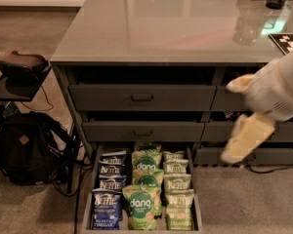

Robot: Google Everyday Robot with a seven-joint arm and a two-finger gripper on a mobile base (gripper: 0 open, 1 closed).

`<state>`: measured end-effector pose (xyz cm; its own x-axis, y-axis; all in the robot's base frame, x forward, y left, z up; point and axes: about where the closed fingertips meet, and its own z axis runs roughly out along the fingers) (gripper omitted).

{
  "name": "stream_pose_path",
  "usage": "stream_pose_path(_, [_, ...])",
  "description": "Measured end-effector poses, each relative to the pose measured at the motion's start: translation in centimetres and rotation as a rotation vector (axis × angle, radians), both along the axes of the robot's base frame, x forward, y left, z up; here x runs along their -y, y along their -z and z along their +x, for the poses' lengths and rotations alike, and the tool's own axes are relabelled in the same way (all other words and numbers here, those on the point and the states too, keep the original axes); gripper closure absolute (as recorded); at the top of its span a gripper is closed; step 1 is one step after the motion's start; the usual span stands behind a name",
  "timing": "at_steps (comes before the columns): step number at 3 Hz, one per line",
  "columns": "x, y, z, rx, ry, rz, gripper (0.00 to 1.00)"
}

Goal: Pick green rice chip bag from bottom drawer and place on counter

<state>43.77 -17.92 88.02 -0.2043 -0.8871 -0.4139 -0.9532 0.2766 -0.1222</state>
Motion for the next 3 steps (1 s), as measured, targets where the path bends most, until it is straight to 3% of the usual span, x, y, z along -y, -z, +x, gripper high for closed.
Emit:
stream_pose_path(1, [-3.9,8.3,1.9,-0.054,-0.011,0.095,0.0])
stream_pose_path(2, [-7.8,15.9,3.9,-0.072,-0.027,0.11,0.0])
stream_pose_path(3, [-9.9,22.2,5.2,-0.067,-0.036,0.095,0.0])
